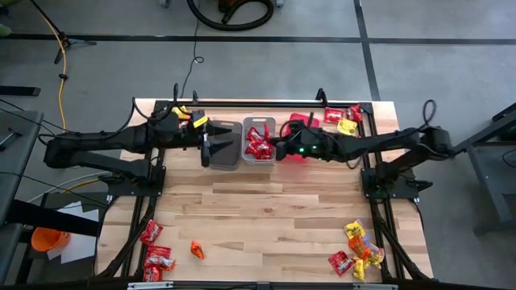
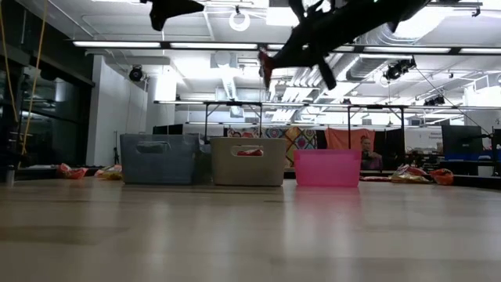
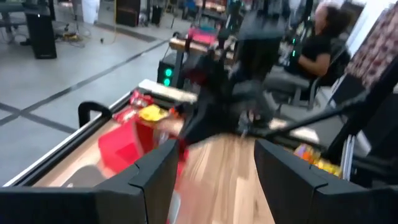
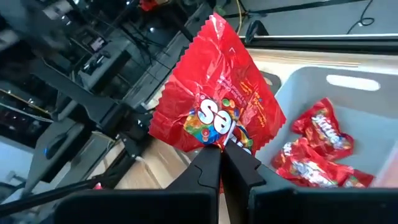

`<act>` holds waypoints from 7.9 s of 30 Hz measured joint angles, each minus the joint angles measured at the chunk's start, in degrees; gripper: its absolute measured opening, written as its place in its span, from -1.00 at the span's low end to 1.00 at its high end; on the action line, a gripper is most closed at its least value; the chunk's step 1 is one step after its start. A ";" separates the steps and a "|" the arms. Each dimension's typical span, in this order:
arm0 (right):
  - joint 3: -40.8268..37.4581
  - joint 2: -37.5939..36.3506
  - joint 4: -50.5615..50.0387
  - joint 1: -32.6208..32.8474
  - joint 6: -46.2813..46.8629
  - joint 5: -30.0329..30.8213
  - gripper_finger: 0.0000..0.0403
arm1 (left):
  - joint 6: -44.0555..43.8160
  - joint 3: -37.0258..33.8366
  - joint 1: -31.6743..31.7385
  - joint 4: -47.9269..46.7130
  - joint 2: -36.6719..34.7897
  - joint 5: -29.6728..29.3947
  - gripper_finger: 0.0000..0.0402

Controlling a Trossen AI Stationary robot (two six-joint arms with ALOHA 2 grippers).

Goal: Sort candy
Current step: Put the top right red candy into the gray bin, then put the bottom left red candy into the gray bin, then put the bottom right red candy into the gray bin

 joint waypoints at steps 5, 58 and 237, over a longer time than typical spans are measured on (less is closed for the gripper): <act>2.89 6.61 3.68 -0.01 -1.74 -2.67 -1.00 | -3.68 0.00 0.23 4.72 1.43 0.01 -0.02; 13.86 -7.46 -43.77 5.26 -17.68 8.57 0.31 | -45.76 4.05 -41.98 -65.96 36.20 34.86 -0.02; 14.05 26.20 -60.73 54.46 43.09 -32.92 -0.42 | -36.92 -8.98 -32.80 -14.72 1.04 -17.26 0.20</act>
